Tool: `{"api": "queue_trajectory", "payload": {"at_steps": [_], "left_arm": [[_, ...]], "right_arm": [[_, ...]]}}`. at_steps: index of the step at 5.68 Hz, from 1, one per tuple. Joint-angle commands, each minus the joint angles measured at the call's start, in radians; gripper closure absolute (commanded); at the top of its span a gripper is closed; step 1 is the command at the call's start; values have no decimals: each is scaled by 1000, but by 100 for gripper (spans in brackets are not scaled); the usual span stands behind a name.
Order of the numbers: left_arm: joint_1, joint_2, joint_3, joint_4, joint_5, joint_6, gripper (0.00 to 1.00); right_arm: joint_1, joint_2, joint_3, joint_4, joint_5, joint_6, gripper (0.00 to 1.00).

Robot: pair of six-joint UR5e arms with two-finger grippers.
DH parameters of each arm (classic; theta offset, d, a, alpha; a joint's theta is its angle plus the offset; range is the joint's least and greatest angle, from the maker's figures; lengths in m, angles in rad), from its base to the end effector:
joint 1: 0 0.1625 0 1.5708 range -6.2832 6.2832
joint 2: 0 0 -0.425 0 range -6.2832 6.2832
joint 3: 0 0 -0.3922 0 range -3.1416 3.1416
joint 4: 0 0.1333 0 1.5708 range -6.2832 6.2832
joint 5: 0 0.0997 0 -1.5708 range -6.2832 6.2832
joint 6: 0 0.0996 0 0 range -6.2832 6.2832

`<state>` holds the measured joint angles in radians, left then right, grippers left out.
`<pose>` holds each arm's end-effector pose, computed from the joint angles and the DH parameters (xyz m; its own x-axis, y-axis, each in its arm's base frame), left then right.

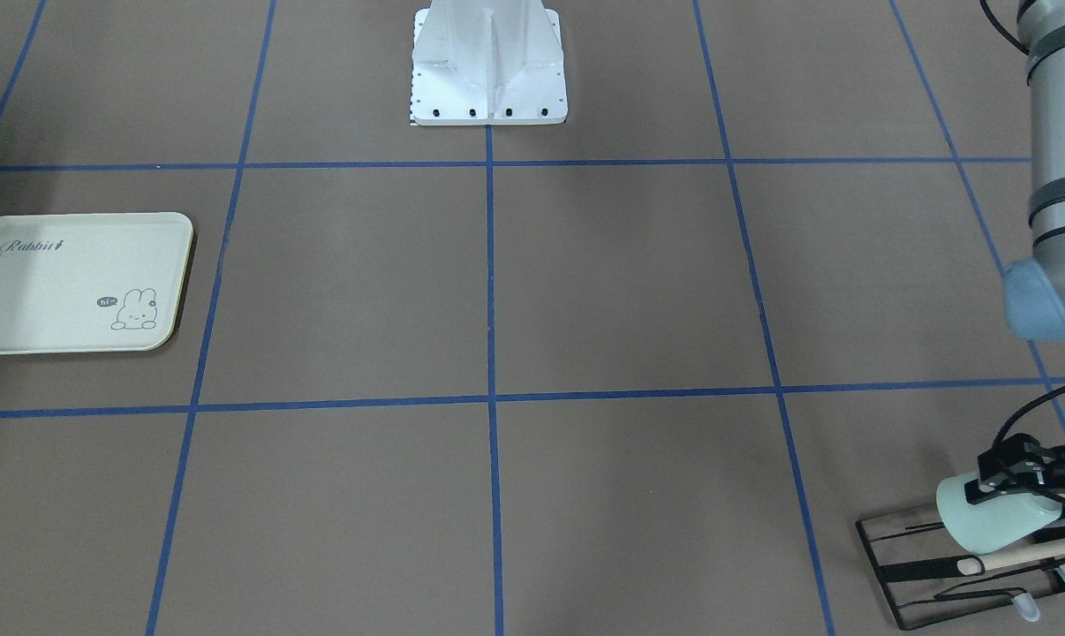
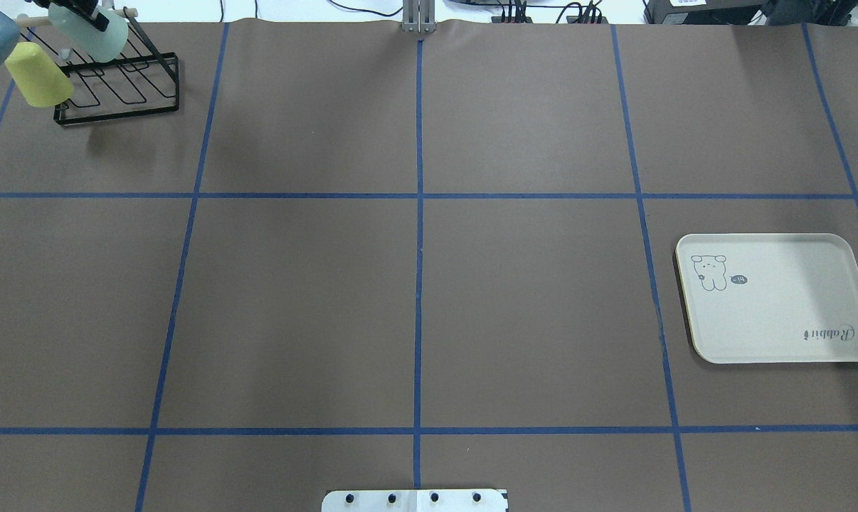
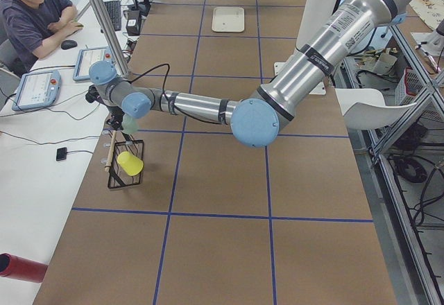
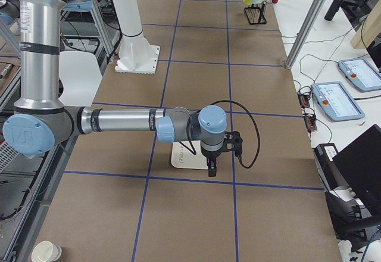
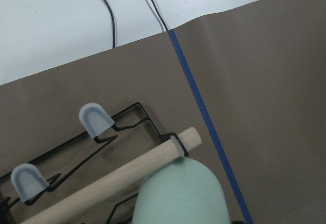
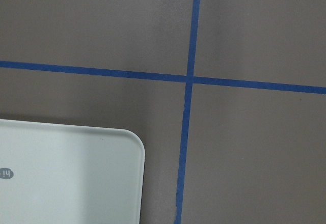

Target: Left arm grabs green cup and hands to right arm on tray

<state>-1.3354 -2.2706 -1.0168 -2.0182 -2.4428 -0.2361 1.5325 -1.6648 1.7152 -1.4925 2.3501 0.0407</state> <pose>0.1265 -0.7720 0.4280 0.5564 0.3619 -0.7480 -0.0650 0.9164 0.3950 0.0457 -0.4619 0.6233 0.7084 -0.0770 0.7016 0.0092 0.9950 0.0999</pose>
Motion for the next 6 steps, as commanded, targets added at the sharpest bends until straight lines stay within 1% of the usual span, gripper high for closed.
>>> {"api": "queue_trajectory", "payload": {"at_steps": [1, 3, 4, 5, 6], "left_arm": [[-28, 52, -122, 53, -27, 0, 98], [-30, 106, -265, 126, -108, -12, 98], [-22, 143, -304, 124, -120, -81, 98], [-10, 140, -345, 115, -120, -245, 98], [34, 140, -356, 43, -120, -359, 98]], "right_arm": [[0, -1, 1, 1, 0, 1, 0], [0, 0, 4, 1, 0, 1, 0], [0, 2, 3, 3, 2, 1, 0], [0, 11, 3, 11, 3, 1, 0], [0, 5, -14, 59, 68, -1, 0]]}}
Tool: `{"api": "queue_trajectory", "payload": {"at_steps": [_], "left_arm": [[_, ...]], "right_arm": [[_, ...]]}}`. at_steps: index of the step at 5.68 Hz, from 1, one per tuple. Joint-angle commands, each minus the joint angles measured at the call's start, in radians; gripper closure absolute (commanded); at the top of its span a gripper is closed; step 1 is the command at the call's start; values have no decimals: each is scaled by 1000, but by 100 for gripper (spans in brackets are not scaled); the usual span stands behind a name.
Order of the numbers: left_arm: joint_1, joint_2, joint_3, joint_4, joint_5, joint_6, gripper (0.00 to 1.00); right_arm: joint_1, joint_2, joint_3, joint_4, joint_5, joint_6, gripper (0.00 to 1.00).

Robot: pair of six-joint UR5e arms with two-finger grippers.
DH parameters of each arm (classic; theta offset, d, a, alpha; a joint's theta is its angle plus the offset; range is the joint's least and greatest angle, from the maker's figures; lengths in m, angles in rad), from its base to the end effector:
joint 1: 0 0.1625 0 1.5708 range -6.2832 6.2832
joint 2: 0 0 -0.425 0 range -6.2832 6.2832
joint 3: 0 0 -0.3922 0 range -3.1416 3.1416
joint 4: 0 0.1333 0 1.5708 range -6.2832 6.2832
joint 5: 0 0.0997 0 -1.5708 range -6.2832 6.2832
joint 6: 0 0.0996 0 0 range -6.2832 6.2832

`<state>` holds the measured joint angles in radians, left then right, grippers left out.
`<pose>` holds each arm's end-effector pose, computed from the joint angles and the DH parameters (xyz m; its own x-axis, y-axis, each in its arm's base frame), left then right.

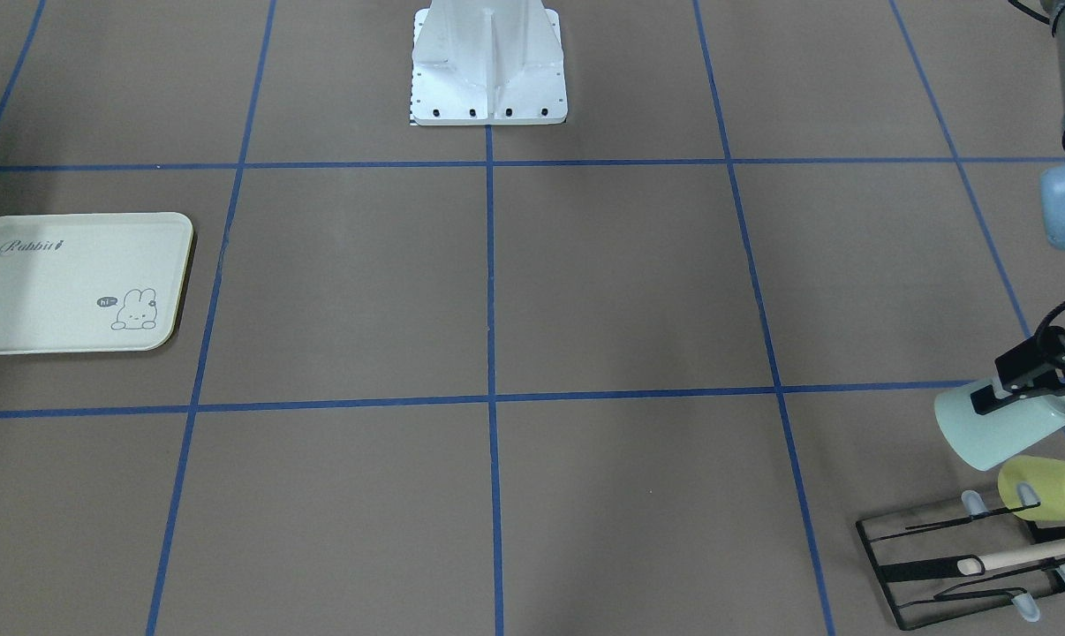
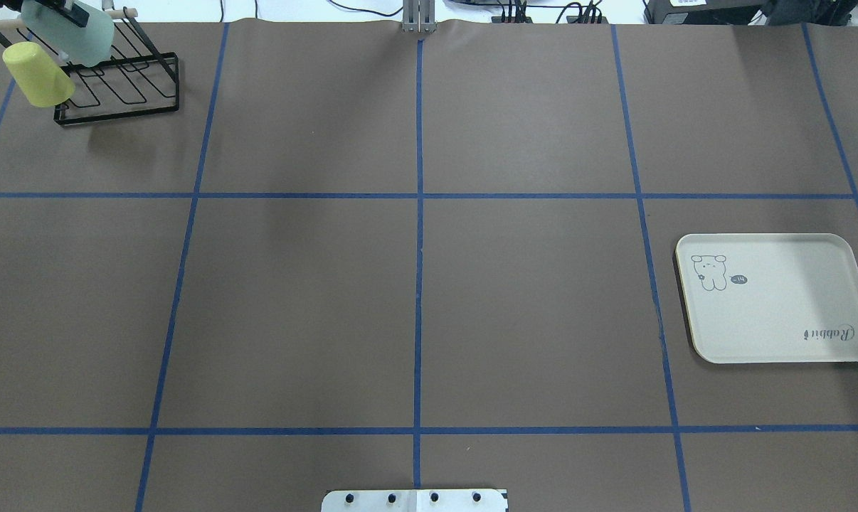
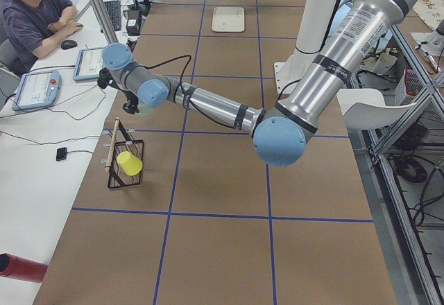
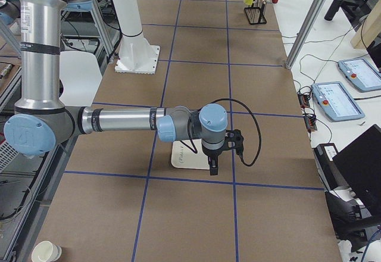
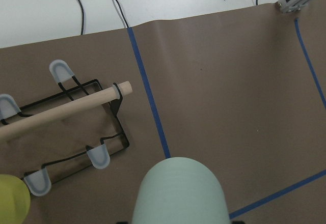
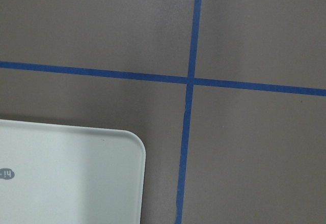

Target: Left arm grabs green cup and hands to right arm on tray

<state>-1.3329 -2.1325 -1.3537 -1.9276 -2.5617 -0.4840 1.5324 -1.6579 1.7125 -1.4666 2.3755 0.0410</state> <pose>0.1180 -0.6988 0.3671 0.4425 0.2332 -0.8659 0.0292 0.9613 0.2738 0.0437 -0.4660 0.6169 0.6894 -0.0999 0.7174 0.0097 0.9916 0.1288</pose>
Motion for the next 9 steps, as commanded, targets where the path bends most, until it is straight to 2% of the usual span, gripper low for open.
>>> {"api": "queue_trajectory", "payload": {"at_steps": [1, 2, 3, 4, 5, 6, 7, 9], "left_arm": [[59, 5, -19, -180, 3, -274, 97], [93, 6, -15, -303, 8, -410, 97], [119, 6, -16, -430, 11, -456, 93], [185, 3, -12, -562, 38, -455, 94], [264, 3, -18, -728, 136, -456, 94], [293, -6, -30, -829, 150, -458, 93], [311, -6, -63, -917, 152, -452, 93], [371, 5, -52, -1142, 156, -450, 94]], "right_arm": [[0, -14, -13, 164, 53, 23, 0], [-5, -3, -2, 211, 60, 218, 0], [-36, 6, 1, 262, 103, 296, 0], [-47, 54, -1, 267, 184, 306, 0], [-60, 97, 2, 264, 280, 379, 1], [-114, 133, 31, 252, 298, 436, 0], [-138, 197, 39, 223, 322, 529, 1], [-225, 378, 41, 222, 375, 838, 1]]}}
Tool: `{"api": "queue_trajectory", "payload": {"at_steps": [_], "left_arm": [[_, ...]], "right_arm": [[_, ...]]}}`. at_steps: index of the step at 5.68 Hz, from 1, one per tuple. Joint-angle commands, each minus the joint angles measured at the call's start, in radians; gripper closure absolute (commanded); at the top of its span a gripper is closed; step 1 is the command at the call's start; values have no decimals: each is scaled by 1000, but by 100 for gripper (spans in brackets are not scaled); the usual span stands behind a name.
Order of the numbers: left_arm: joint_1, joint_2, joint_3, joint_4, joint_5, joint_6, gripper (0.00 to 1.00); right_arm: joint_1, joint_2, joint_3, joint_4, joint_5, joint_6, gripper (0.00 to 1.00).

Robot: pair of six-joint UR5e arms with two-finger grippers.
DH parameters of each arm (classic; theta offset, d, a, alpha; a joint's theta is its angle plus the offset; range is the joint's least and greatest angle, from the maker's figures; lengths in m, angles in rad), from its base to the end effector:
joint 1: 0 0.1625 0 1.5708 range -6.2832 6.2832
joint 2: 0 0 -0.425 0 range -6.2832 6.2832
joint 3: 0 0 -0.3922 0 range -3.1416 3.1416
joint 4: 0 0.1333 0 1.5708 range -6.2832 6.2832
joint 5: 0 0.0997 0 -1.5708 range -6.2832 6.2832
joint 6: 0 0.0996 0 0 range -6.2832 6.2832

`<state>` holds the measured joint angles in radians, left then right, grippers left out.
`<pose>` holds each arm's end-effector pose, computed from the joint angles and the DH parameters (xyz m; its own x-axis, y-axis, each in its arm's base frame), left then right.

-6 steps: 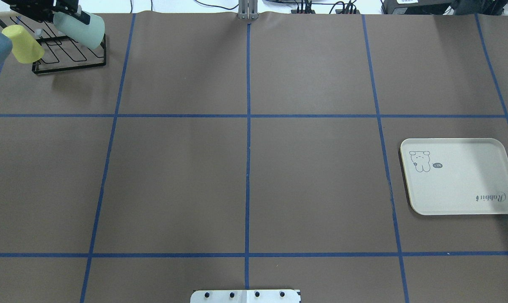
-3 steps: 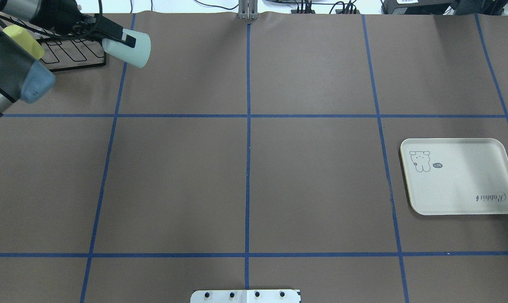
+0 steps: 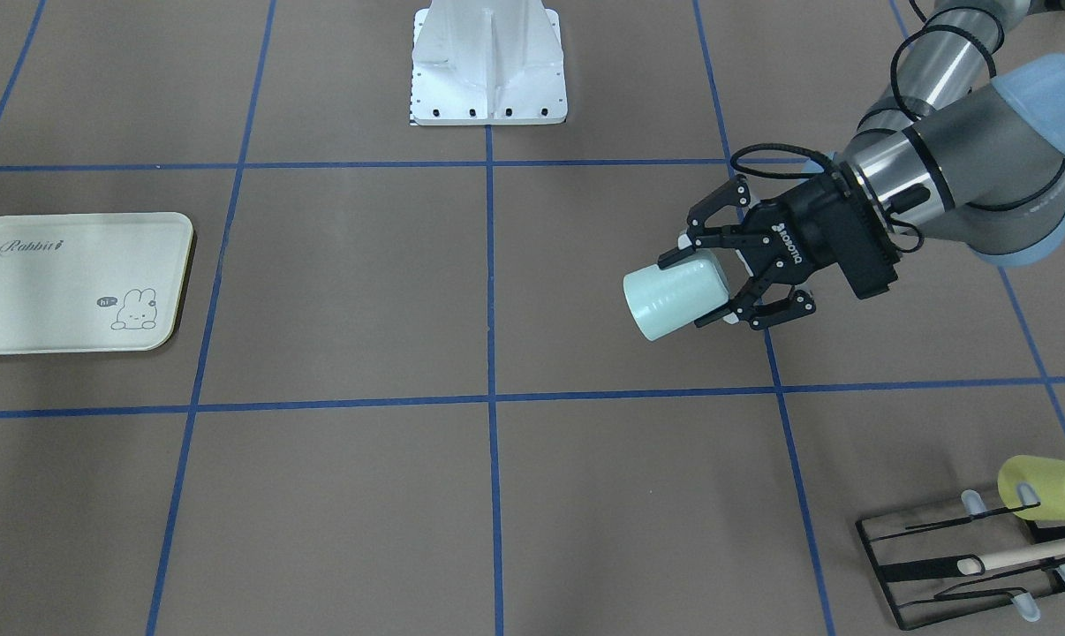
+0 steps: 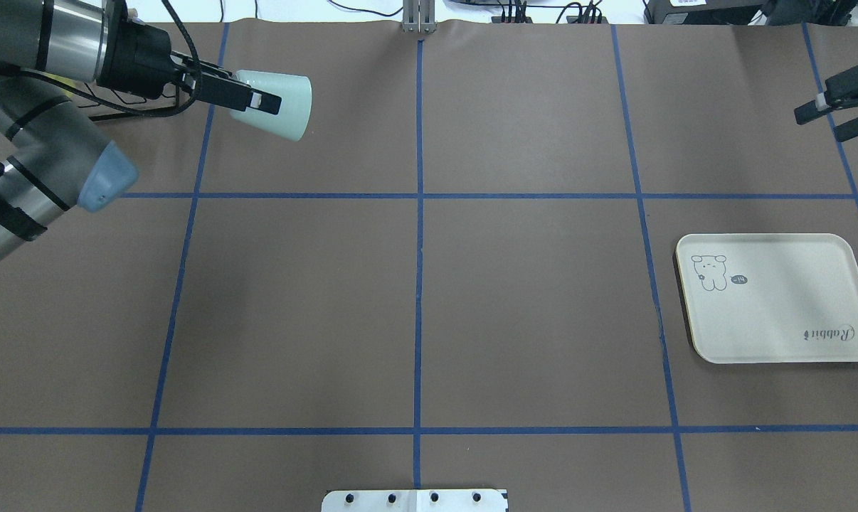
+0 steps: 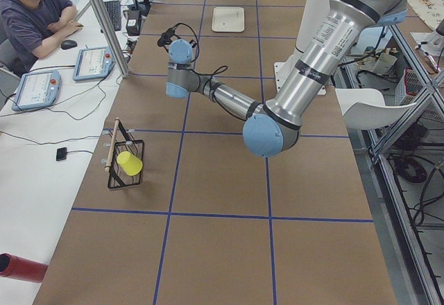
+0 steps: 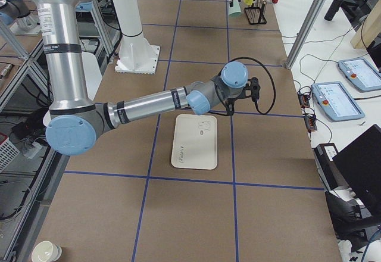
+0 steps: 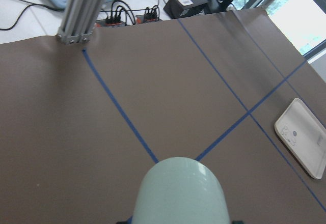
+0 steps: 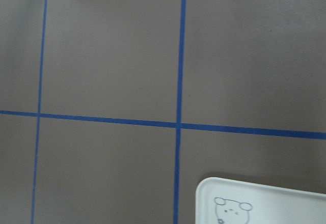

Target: Left arm grabs green cup and hands to right arm on tray

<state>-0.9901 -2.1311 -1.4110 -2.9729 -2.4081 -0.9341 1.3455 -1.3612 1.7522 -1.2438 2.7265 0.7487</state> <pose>0.2955 -0.5584 0.2572 -0.0044 0.7322 -0.6811 0.2061 0.6671 0.7159 -0.0823 -0.5480 0.3934 0.3040 0.0038 0.9527 -0.0528 0.9985 0.0128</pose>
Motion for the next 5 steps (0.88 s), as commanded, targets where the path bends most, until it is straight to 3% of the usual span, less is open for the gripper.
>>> {"api": "queue_trajectory", "payload": {"at_steps": [1, 2, 3, 4, 5], "left_arm": [[47, 5, 3, -168, 23, -11, 94], [63, 5, 4, -226, 24, -34, 94], [111, 2, -5, -347, 117, -133, 93], [228, 5, -6, -492, 306, -176, 93], [304, 3, -6, -602, 431, -178, 93]], "right_arm": [[-72, 162, 1, 3, 50, 294, 1], [-104, 224, 3, 12, 51, 521, 0], [-118, 247, 16, 9, 68, 590, 0], [-120, 282, 21, 9, 125, 633, 0], [-120, 328, 29, 9, 130, 700, 0]]}}
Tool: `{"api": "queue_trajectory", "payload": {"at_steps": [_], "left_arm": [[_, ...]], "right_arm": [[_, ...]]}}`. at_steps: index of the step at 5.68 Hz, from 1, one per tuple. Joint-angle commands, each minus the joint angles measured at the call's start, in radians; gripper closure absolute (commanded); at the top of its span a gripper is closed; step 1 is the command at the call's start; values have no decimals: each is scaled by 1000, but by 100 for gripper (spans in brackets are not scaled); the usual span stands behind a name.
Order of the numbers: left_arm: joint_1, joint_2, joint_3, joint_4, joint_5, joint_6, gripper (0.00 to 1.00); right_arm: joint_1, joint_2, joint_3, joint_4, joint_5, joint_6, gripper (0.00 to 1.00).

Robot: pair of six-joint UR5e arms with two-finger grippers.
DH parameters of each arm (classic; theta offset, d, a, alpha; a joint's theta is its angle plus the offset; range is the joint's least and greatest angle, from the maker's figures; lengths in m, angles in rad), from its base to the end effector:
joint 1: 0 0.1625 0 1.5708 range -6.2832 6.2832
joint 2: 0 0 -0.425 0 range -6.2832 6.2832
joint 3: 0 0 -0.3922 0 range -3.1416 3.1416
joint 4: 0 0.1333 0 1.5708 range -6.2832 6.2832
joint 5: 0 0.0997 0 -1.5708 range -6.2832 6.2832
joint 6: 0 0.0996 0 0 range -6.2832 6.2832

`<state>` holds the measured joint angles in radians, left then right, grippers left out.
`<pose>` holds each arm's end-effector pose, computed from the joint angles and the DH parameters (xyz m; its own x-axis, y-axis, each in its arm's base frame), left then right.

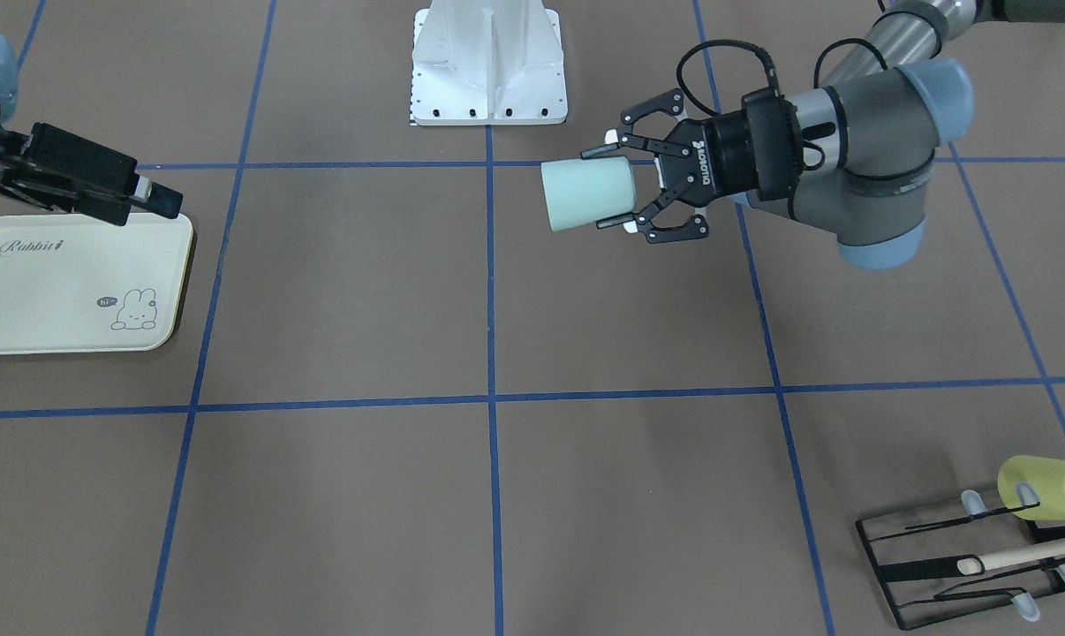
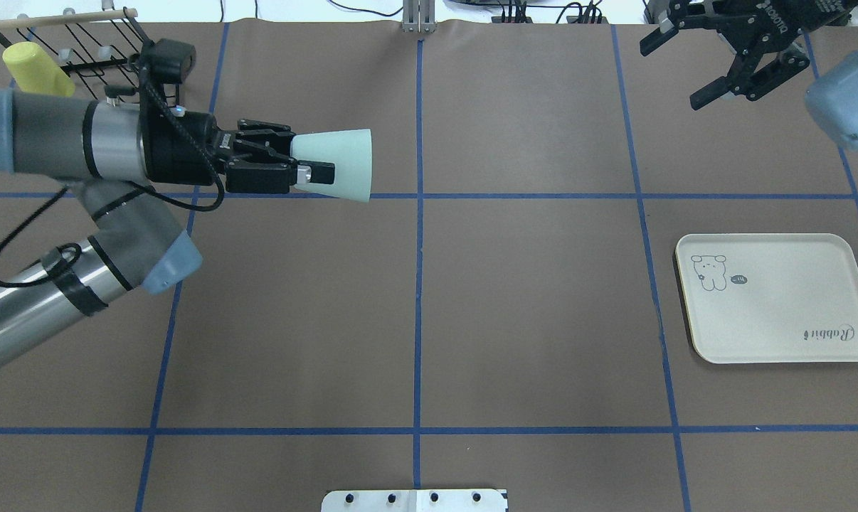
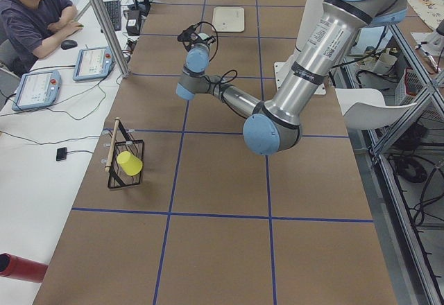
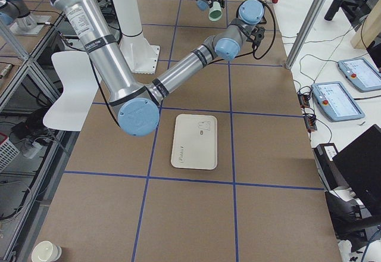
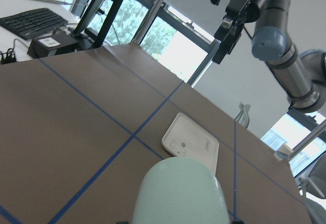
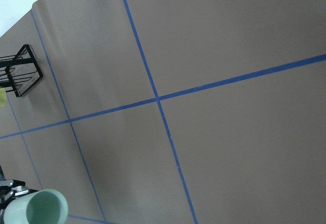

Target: Left arm grabs green cup and hands to right arm on tray

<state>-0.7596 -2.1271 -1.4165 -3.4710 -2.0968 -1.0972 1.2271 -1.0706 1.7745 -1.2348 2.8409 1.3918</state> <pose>0.3653 -0.4618 0.2382 -0.2830 0.8127 -0.5094 0.5098 0.5773 0.6379 -0.1591 -0.5577 0.2106 0.1681 0.3132 0.9347 0.0291 0.9462 -0.3223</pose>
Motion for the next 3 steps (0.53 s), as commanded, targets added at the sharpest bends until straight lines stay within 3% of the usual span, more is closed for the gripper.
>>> {"api": "queue_trajectory", "payload": {"at_steps": [1, 2, 3], "left_arm": [[116, 0, -1, -206, 227, -18, 93], [144, -10, -7, -255, 300, -53, 93], [178, -20, -7, -255, 363, -59, 94]], "right_arm": [[-1, 58, 22, 0, 26, 109, 1], [-6, 92, 26, -2, 29, 277, 1], [-24, 107, 49, -2, 29, 326, 1]]}}
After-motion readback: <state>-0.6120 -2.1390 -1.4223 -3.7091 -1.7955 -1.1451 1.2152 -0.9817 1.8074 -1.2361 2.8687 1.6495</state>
